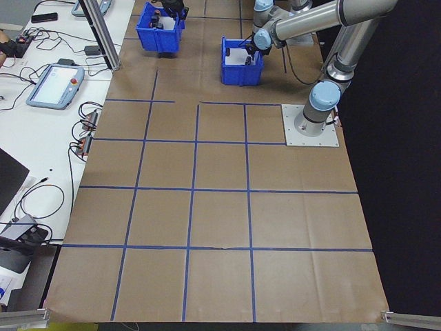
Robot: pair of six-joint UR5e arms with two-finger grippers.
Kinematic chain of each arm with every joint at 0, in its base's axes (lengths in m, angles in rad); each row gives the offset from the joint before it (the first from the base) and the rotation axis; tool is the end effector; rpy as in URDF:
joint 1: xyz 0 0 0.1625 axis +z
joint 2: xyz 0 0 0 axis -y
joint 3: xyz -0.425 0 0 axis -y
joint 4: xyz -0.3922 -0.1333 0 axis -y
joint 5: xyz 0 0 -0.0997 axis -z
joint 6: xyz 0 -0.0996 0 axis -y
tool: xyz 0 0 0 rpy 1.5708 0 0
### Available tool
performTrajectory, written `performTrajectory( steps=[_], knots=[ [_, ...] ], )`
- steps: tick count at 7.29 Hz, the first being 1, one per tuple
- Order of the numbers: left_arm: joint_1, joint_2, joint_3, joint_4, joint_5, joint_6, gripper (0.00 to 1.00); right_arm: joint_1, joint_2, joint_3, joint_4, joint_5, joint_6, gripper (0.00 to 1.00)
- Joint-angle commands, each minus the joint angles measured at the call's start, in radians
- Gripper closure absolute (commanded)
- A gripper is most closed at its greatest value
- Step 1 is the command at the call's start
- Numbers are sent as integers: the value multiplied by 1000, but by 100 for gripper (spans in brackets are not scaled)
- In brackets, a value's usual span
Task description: Place battery box in front
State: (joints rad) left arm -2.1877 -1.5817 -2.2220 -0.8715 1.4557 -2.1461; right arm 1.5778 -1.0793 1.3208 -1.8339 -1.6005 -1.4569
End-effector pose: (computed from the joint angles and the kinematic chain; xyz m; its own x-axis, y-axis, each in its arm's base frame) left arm -0.3595 -0.2566 0.2512 -0.0455 -0.9985 -0.0312 -0.9923 0.0416 0.1165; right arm 0.1351 -0.6823 0.3460 -0.1066 -0.9940 0.0248 -0.9939 0.1073 0.0270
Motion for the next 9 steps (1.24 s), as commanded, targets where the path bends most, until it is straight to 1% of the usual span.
performTrajectory(
  steps=[1,2,3,4,5,6,7,8,9],
  knots=[
    [32,66,10,-45,9,108,100,-147,-60,64,2,-1,-197,93],
    [130,110,13,-120,12,200,100,-210,-104,124,1,2,-289,93],
    [238,161,15,-188,30,294,100,-246,-152,190,1,-6,-354,93],
    [318,181,19,-219,32,390,100,-271,-206,266,-8,-7,-390,93],
    [356,146,56,-221,32,417,100,-282,-268,349,-13,-7,-405,93],
    [361,97,130,-245,32,428,100,-286,-330,433,-18,-6,-411,93],
    [361,16,238,-276,32,428,100,-291,-385,498,-19,-4,-433,93],
    [359,-88,356,-291,49,427,100,-303,-430,535,-19,-7,-474,93],
    [353,-177,452,-290,51,427,100,-335,-457,557,-15,-6,-484,93]
  ],
)
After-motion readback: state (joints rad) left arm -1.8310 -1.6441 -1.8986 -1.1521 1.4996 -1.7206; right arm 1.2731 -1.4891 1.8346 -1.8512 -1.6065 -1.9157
